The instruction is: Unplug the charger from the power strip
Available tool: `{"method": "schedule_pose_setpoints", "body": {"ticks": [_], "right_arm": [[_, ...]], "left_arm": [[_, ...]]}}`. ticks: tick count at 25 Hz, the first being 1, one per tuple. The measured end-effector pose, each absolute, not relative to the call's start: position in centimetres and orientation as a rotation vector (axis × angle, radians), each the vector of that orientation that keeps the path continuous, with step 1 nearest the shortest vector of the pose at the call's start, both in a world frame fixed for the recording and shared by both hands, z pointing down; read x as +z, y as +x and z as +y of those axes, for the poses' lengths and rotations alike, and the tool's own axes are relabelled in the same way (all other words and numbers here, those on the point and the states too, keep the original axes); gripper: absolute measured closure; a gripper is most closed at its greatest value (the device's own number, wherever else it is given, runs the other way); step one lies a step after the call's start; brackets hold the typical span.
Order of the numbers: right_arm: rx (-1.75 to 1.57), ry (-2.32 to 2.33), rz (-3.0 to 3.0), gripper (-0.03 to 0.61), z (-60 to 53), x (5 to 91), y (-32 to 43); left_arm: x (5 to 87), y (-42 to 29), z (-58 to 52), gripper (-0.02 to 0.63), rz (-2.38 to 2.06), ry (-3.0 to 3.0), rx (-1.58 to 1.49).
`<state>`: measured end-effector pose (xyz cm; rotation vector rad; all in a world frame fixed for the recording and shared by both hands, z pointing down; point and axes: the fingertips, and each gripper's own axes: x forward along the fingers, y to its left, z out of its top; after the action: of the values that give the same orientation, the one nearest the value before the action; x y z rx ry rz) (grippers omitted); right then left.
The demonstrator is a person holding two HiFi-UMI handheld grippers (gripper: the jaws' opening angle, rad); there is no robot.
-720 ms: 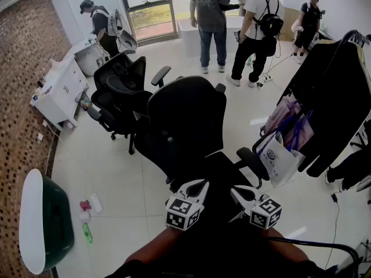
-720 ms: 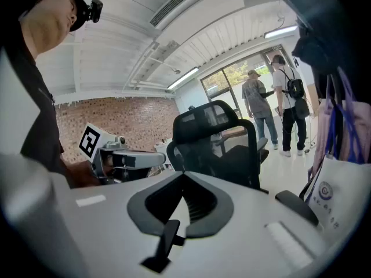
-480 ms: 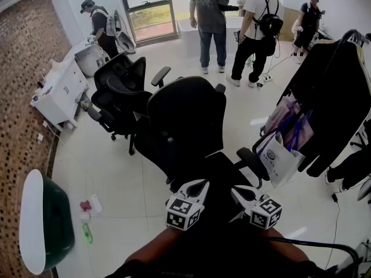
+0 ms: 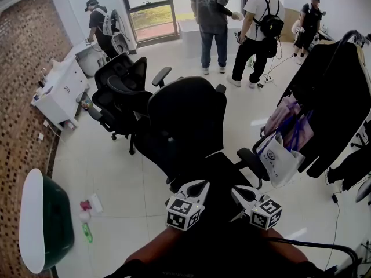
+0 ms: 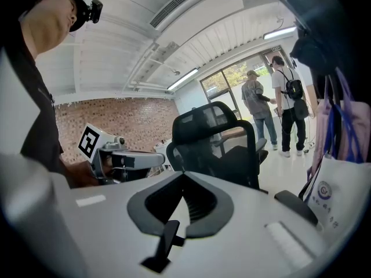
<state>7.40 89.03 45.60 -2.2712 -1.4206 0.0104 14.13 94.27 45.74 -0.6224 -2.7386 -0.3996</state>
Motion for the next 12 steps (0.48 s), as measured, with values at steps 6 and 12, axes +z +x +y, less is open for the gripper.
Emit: {"method": "schedule_pose_setpoints", "body": {"ticks": [6, 12], "right_arm": [[-0.030, -2.285, -1.427, 0.577, 88.63, 46.54, 7.08], [-0.023, -2.271, -1.443, 0.577, 88.96, 45.78, 7.16]], "left_arm": [[45.86, 14.09, 94.09, 0.607, -2.740, -0.620, -0.400], [45.92, 13.97, 94.12, 0.607, -2.742, -0.620, -0.398]]}}
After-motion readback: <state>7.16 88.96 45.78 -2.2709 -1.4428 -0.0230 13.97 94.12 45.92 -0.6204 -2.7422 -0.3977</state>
